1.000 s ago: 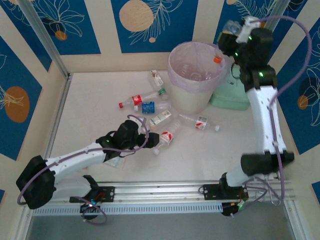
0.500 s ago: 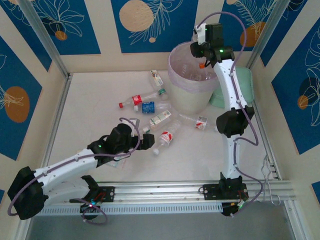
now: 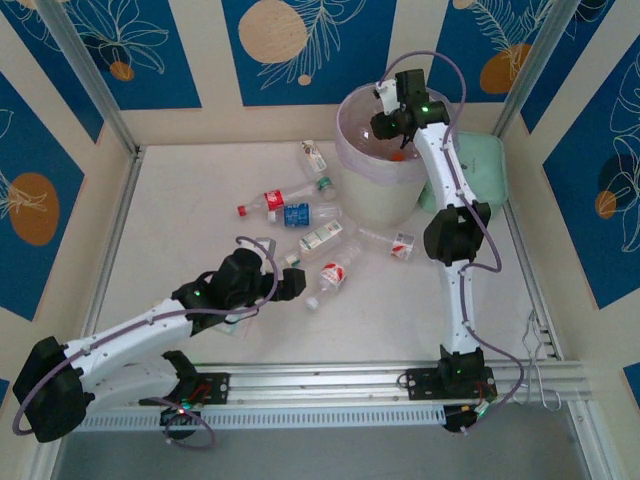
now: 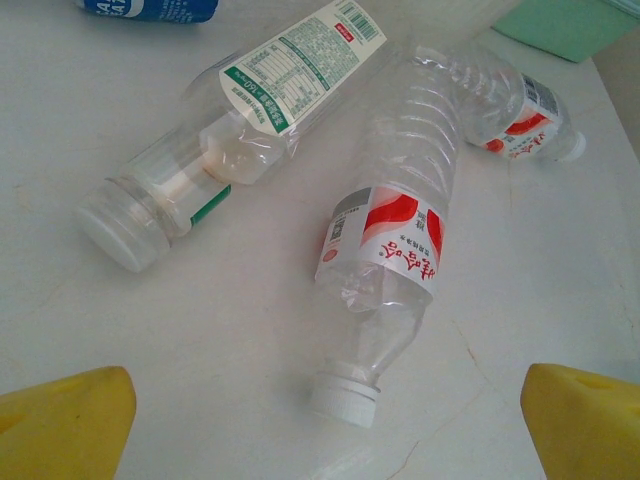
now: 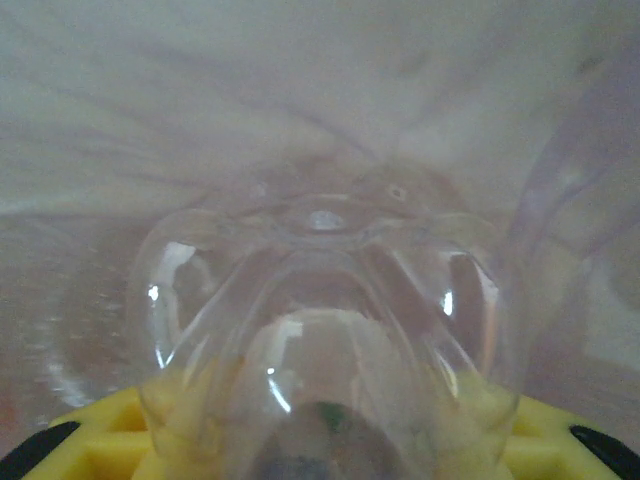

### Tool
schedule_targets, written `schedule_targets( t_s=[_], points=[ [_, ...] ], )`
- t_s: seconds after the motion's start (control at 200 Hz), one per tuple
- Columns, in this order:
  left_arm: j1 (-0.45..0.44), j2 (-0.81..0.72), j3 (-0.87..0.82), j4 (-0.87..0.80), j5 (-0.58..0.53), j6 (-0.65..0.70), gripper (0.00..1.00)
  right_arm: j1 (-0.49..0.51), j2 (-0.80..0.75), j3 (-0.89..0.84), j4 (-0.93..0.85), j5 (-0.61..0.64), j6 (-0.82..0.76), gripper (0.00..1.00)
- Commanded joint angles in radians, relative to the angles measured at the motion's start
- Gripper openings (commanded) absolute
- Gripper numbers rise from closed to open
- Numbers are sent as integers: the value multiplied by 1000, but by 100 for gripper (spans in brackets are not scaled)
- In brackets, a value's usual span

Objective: Put the plastic bottles in the bin

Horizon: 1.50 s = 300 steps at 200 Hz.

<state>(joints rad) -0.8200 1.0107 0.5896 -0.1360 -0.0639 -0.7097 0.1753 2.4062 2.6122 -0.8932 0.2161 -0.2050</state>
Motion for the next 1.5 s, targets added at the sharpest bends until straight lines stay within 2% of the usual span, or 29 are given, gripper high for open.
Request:
schedule_targets(
  t_s=[0.0,0.225,0.315,0.435,0.755,0.935,0.95,0.966,1.086,1.191,1.316,1.496],
  points=[
    [8,5,-14,12,-5,-10,98,-7,39,-8,-47,-22,64,1],
    [8,5,-27,22,-1,-20,99,3,-2,-185,23,-37,167,10],
    [8,-4,-33,17,-6,-21,99,-2,-15,-199,14,-50,222,29],
    [8,-12,-40,15,-11,-19,99,-2,-68,-273,52,-55,247,47],
    [17,-41,-7,-62,-26,0,99,4,-210,-268,9,-29,224,75],
    [28,-34,33,-131,-71,-46,99,14,-291,-241,-34,-33,197,85],
    [29,-29,44,-145,-74,-42,100,16,-295,-236,-41,-27,192,95],
    [29,-26,55,-158,-75,-35,100,19,-299,-231,-47,-22,188,98],
    [32,13,153,-250,-127,-22,99,23,-344,-229,-70,12,179,100],
    [47,51,213,-264,-163,-21,99,9,-393,-250,-58,-35,204,99],
    [96,129,307,-274,-150,29,99,-10,-454,-265,-81,-113,265,99],
    [207,305,463,-193,-60,24,99,-20,-637,-451,21,-197,343,99]
  ],
)
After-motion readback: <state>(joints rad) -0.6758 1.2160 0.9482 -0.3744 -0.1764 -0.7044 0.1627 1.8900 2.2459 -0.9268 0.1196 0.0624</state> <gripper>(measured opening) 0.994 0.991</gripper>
